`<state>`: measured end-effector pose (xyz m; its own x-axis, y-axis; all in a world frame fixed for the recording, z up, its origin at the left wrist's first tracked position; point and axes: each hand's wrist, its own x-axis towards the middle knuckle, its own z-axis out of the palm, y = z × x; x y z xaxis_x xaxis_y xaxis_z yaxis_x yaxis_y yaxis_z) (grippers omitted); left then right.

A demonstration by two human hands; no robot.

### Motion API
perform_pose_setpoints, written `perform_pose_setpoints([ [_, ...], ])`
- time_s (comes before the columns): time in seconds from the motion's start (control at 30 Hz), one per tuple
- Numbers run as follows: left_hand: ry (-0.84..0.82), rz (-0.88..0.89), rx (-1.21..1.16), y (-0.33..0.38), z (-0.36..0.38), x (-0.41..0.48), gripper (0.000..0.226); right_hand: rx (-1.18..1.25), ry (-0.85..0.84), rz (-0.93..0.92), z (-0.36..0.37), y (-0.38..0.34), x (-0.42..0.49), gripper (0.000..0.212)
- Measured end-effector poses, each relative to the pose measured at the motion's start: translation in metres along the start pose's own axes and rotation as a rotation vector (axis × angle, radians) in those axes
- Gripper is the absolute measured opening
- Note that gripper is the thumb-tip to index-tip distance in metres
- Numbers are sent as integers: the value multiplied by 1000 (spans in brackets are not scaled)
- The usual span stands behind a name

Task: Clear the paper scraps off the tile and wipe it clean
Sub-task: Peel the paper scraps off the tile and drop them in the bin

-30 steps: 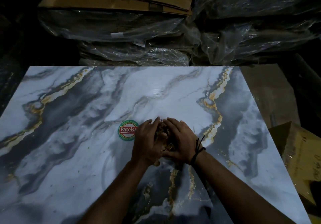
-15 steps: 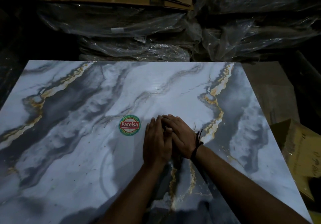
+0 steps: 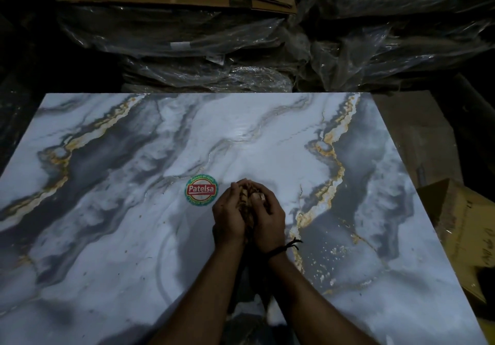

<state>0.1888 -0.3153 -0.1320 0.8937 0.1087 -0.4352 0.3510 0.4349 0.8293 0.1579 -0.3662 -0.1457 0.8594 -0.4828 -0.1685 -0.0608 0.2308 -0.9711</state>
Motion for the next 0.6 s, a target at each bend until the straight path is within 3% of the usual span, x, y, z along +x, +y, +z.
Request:
perform_pose_setpoints([
  [0.1,-25,-161,-280,4,1,-2,23,127,44,44,8,-8,2,19],
  [0.23,-29,-224,-437,9,6,-11,17,232,44,160,10,-21,3,12],
  [0.37,-15,-145,-356,19,21,-25,15,278,25,174,1,-45,2,11],
  [0.6,-172,-78,-324,43,56,-83,17,434,3,56,-31,-109,-29,20],
])
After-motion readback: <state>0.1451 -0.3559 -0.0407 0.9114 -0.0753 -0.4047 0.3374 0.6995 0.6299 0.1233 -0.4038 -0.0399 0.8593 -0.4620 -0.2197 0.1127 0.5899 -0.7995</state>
